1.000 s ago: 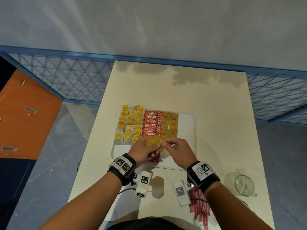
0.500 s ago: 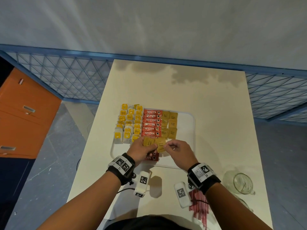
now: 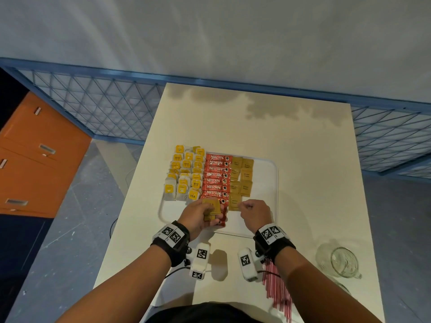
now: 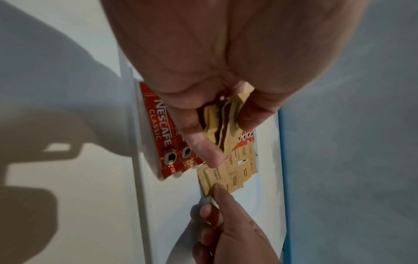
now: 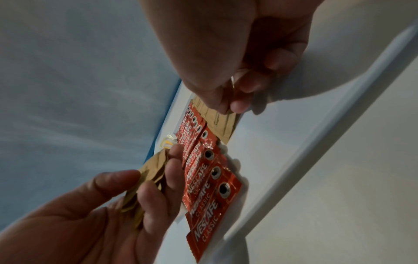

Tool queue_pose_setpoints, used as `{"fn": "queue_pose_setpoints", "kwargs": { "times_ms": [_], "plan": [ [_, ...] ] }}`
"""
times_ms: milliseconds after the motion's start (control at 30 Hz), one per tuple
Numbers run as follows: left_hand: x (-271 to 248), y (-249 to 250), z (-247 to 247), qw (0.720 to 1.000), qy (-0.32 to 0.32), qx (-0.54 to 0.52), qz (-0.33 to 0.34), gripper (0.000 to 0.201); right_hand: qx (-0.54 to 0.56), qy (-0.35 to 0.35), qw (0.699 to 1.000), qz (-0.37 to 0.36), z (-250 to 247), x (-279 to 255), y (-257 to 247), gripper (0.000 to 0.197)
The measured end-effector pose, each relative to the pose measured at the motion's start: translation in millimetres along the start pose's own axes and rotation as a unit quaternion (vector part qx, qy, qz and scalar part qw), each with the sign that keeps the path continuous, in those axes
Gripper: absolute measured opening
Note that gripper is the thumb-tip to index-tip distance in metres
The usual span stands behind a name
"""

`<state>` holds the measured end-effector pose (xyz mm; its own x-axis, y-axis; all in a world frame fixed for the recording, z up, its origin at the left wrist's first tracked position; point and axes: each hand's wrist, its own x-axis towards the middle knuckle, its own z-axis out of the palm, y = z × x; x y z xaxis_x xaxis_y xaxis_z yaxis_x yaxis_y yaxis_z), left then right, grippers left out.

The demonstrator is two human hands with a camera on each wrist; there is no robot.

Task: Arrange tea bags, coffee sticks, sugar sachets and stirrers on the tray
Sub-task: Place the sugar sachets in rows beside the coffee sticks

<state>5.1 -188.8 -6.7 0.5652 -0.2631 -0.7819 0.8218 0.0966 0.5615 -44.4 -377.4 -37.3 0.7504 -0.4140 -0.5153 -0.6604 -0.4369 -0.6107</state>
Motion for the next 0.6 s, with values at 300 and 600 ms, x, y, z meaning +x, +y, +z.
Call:
{"fn": "queue_pose_setpoints", "kwargs": {
  "times_ms": [300, 600],
  "plan": [
    [-2.9, 1.5, -3.8, 1.000, -0.015, -0.014, -0.003, 0.034, -0.024, 0.011, 1.000, 0.012, 3.9, 3.1, 2.7, 0.026],
    [-5.9, -0.3, -3.2, 0.998, -0.053, -0.042, -0.018, 0.037, -0.046, 0.006, 0.999, -0.009, 6.8, 4.7, 4.8, 0.019]
  ]
}}
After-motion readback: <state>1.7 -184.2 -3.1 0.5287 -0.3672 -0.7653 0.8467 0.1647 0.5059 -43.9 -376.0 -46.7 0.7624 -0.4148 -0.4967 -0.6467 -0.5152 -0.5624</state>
